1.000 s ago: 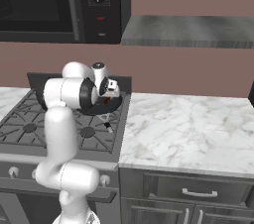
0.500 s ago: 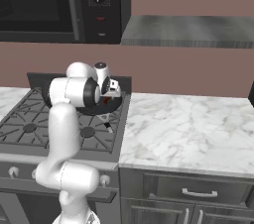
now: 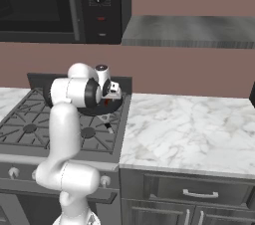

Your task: Take the chicken drumsticks from the pan and place one on each plate on the dining counter.

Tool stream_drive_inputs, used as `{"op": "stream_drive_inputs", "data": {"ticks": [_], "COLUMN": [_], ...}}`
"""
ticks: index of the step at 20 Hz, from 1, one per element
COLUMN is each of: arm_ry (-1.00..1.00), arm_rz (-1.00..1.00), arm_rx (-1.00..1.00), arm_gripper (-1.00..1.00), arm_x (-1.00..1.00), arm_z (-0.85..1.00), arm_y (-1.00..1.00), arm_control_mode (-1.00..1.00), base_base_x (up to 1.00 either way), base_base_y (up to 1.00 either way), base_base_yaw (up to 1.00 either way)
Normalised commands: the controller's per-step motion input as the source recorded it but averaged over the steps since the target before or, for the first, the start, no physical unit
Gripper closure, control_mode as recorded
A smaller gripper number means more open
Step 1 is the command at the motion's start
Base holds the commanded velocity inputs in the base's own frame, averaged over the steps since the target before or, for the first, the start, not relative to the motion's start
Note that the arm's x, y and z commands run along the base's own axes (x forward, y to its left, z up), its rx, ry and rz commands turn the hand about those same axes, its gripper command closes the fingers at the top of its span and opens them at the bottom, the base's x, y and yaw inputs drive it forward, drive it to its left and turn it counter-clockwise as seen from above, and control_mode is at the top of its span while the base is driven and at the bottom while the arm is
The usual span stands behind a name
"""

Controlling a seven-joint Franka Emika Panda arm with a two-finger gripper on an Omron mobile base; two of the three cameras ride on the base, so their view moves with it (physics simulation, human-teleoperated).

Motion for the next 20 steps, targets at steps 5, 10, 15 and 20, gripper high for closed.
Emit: {"op": "stream_drive_inputs", "data": {"ticks": [5,10,15,20], "arm_ry": [0.0,0.0,0.0,0.0], "arm_rz": [0.0,0.0,0.0,0.0], "arm_rx": [0.0,0.0,0.0,0.0], "arm_gripper": [-1.0,-1.0,1.0,1.0], "arm_x": [0.04,0.07,0.02,-0.03], "arm_z": [-0.12,-0.13,-0.09,-0.12], "arm_y": [0.03,0.07,0.04,0.0], "arm_control_mode": [-1.0,-1.0,-1.0,-1.0], "base_base_x": [0.0,0.0,0.0,0.0], "base_base_y": [0.0,0.0,0.0,0.0], "base_base_yaw": [0.0,0.0,0.0,0.0]}}
